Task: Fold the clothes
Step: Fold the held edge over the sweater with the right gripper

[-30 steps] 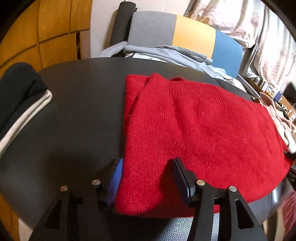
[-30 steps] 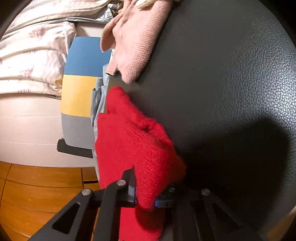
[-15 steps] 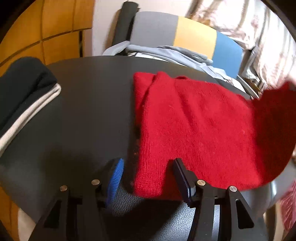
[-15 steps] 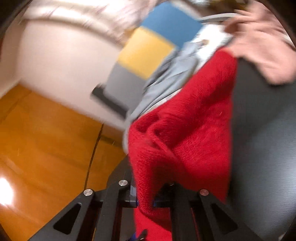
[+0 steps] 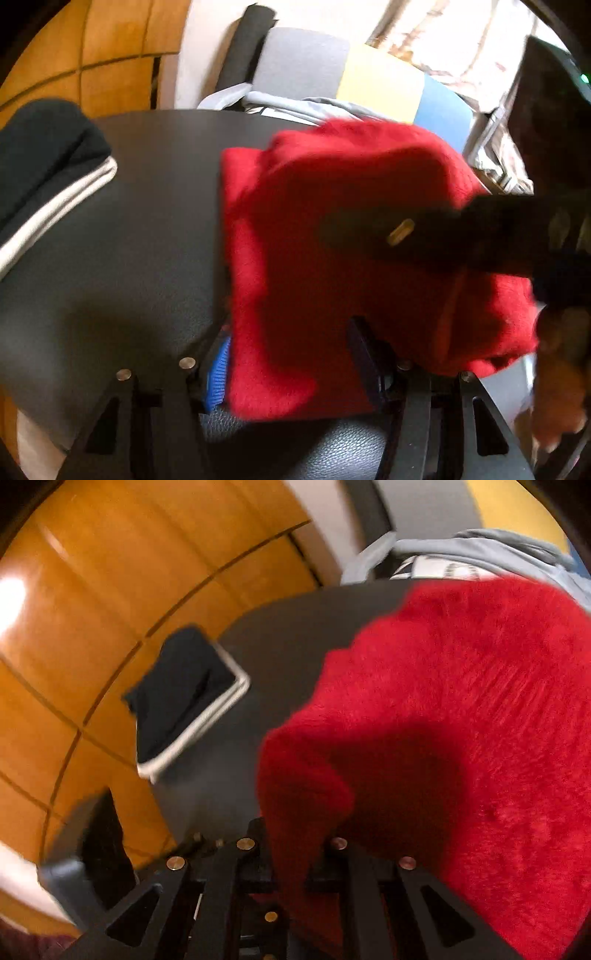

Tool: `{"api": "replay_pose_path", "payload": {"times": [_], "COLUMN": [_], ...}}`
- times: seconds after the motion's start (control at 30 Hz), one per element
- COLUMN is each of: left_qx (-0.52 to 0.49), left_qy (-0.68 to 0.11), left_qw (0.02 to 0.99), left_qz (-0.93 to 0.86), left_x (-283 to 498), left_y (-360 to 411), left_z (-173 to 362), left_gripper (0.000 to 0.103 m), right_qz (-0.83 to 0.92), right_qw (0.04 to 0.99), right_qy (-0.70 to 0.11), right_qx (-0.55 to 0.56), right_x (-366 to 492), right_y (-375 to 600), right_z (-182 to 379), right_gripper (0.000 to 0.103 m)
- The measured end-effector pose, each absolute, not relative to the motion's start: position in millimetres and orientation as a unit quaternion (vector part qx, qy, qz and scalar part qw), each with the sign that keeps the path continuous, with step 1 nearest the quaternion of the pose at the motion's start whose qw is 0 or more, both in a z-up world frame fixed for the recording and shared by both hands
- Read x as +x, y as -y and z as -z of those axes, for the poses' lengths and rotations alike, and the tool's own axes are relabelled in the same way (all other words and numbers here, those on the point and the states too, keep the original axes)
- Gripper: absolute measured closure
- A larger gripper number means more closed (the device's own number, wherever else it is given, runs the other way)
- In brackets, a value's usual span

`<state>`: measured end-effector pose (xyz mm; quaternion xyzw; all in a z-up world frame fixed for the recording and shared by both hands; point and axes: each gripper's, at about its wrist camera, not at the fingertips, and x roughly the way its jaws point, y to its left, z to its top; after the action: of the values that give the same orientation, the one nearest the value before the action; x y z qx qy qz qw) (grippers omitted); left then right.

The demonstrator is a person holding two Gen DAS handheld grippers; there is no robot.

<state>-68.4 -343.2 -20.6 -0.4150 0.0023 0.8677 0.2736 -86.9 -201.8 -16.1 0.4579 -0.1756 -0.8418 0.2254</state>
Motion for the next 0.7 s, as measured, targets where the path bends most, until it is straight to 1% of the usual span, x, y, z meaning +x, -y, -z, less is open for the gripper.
{"api": "replay_pose_path", "payload": {"times": [0.03, 0.1, 0.13, 0.23, 0.33, 0.37, 0.43, 0.47, 0.63, 0.7], "left_qx": [-0.409, -0.403, -0.402, -0.408, -0.426, -0.428, -0.432, -0.434, -0.455, -0.458], "left_qy": [-0.006, -0.001, 0.008, 0.049, 0.095, 0.104, 0.122, 0.135, 0.259, 0.285], "left_qw": [0.278, 0.285, 0.289, 0.302, 0.309, 0.309, 0.305, 0.303, 0.317, 0.32], "left_qz": [-0.869, -0.87, -0.869, -0.86, -0.845, -0.843, -0.84, -0.837, -0.79, -0.779], "left_x": [-66, -65, -66, -71, -75, -74, -76, -77, -91, -88], "left_y": [343, 346, 347, 357, 371, 375, 386, 392, 418, 420], "left_z": [22, 23, 23, 22, 20, 18, 15, 13, 8, 3], "left_gripper": [0.043, 0.043, 0.043, 0.043, 0.043, 0.043, 0.04, 0.037, 0.033, 0.028], "right_qz": [0.841, 0.841, 0.842, 0.838, 0.828, 0.83, 0.832, 0.835, 0.852, 0.856], "right_qw": [0.234, 0.247, 0.251, 0.25, 0.245, 0.249, 0.263, 0.261, 0.225, 0.207], "right_qy": [0.179, 0.196, 0.2, 0.186, 0.183, 0.192, 0.211, 0.216, 0.238, 0.232], "right_qx": [0.454, 0.44, 0.435, 0.449, 0.471, 0.46, 0.441, 0.434, 0.408, 0.413], "right_x": [-80, -93, -96, -103, -90, -84, -67, -60, -11, 5], "right_y": [204, 205, 205, 208, 206, 204, 197, 194, 177, 174], "right_z": [17, 10, 6, 5, 16, 12, 4, 0, -2, 3], "right_gripper": [0.095, 0.095, 0.092, 0.076, 0.076, 0.073, 0.072, 0.072, 0.072, 0.073]}}
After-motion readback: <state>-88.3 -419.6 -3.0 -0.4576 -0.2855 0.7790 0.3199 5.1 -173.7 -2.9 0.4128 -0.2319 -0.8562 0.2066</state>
